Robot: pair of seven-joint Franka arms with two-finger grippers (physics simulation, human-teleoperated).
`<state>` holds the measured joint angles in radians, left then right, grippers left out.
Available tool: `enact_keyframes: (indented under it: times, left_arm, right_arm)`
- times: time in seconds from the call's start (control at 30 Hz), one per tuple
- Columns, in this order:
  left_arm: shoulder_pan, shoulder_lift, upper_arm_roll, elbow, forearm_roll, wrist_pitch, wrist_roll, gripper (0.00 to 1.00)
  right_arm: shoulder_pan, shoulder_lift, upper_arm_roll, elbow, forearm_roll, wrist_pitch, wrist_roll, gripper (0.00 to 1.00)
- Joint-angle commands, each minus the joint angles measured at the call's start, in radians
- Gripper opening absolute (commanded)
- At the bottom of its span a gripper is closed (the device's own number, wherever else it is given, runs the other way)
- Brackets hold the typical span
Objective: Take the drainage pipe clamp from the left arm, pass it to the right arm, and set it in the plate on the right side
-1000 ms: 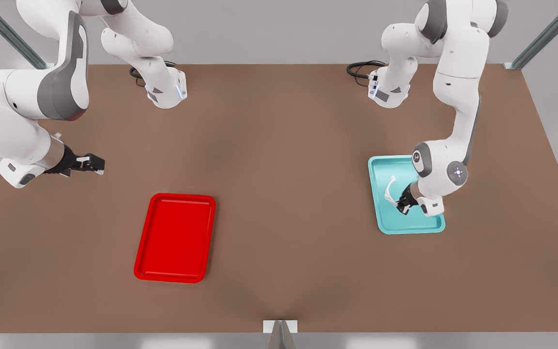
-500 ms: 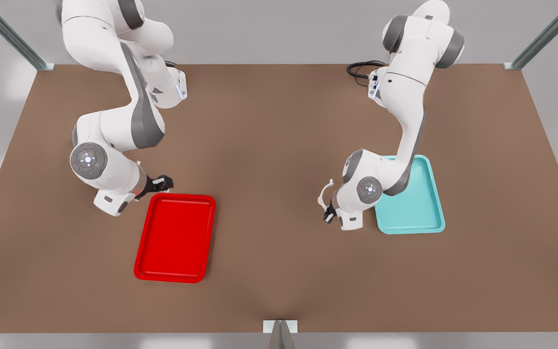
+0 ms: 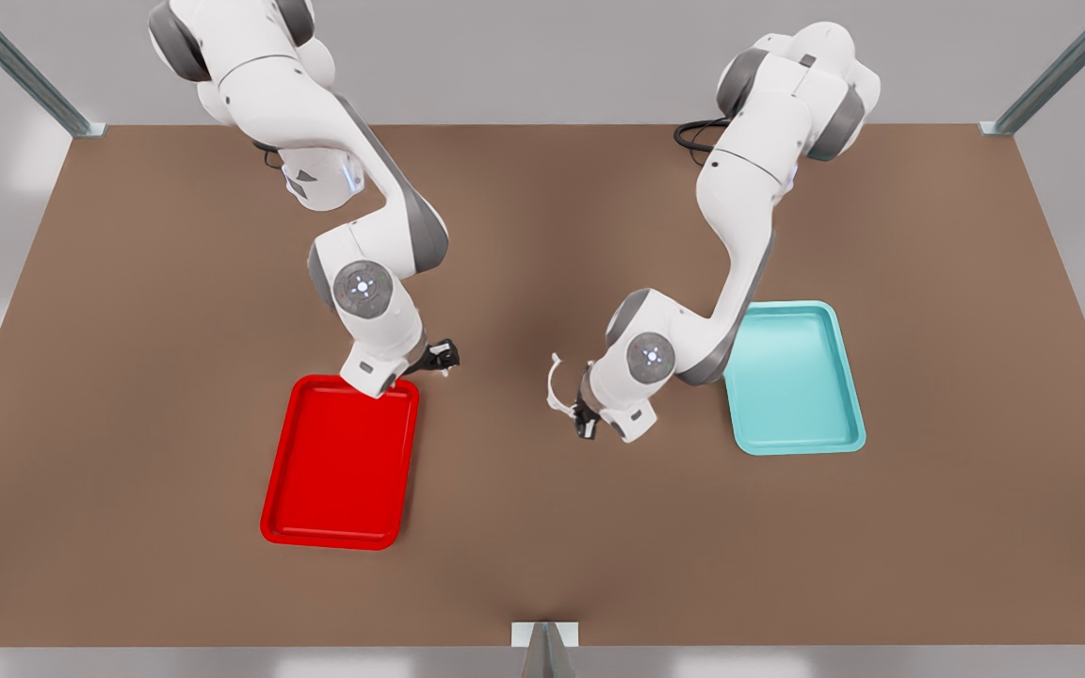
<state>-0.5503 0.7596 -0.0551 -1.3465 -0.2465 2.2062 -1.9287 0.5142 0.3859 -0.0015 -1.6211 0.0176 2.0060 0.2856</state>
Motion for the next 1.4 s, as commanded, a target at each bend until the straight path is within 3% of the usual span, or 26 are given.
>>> enact_keyframes:
  times: [0.0, 0.07, 0.5, 1.2, 1.27, 1.3, 1.37]
  left_arm:
    - [-0.007, 0.004, 0.000, 0.010, 0.003, 0.049, -0.480, 0.21]
    - [-0.007, 0.003, -0.020, 0.012, 0.001, 0.041, -0.326, 0.21]
    - [-0.020, 0.006, -0.020, 0.026, -0.004, 0.036, -0.322, 0.21]
    - [-0.037, 0.037, -0.020, 0.084, -0.002, 0.038, -0.381, 0.21]
    - [-0.045, 0.037, -0.020, 0.084, -0.002, 0.036, -0.381, 0.21]
    - [-0.050, 0.037, -0.020, 0.084, -0.002, 0.036, -0.386, 0.21]
    - [-0.051, 0.037, -0.020, 0.084, -0.002, 0.038, -0.388, 0.21]
  right_arm:
    - [0.020, 0.004, 0.000, -0.008, 0.001, 0.100, 0.277, 1.00]
    - [0.040, 0.014, 0.000, -0.013, 0.001, 0.100, 0.277, 1.00]
    - [0.165, 0.077, 0.000, 0.003, -0.024, 0.171, 0.276, 1.00]
    - [0.198, 0.182, 0.003, 0.055, -0.011, 0.244, 0.274, 1.00]
    - [0.198, 0.182, 0.003, 0.055, -0.011, 0.244, 0.274, 0.93]
    - [0.198, 0.185, 0.003, 0.055, -0.011, 0.244, 0.268, 0.78]
    - [0.198, 0.185, 0.003, 0.055, -0.011, 0.244, 0.264, 0.72]
